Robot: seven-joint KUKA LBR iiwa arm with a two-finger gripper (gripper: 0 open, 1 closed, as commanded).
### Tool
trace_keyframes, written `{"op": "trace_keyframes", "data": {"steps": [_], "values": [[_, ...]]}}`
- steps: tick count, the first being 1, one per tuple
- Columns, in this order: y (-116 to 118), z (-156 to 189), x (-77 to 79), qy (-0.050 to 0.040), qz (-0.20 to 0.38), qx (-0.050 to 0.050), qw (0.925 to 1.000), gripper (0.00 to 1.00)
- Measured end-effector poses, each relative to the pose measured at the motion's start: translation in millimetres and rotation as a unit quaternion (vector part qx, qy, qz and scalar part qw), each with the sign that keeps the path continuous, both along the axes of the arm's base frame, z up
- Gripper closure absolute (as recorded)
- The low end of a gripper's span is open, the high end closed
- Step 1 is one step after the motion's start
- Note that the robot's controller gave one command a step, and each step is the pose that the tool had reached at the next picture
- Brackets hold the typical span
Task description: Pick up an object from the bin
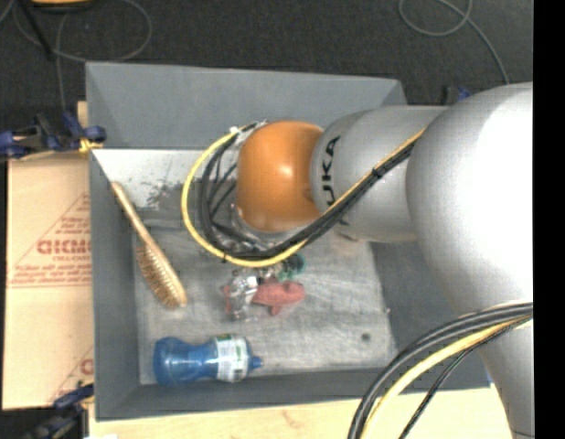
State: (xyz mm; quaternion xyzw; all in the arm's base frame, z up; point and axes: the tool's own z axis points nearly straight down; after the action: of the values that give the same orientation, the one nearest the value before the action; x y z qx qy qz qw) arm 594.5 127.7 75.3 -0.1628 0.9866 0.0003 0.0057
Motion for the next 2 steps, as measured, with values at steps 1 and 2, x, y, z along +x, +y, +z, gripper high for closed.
{"op": "trace_keyframes", "data": {"steps": [1, 2], "values": [[-1.3, 18.5, -28.2, 0.0049, 0.075, -0.001, 0.9972, 0.00], [-18.9, 13.0, -28.1, 0.0049, -0.039, 0.000, 0.9992, 0.00]]}}
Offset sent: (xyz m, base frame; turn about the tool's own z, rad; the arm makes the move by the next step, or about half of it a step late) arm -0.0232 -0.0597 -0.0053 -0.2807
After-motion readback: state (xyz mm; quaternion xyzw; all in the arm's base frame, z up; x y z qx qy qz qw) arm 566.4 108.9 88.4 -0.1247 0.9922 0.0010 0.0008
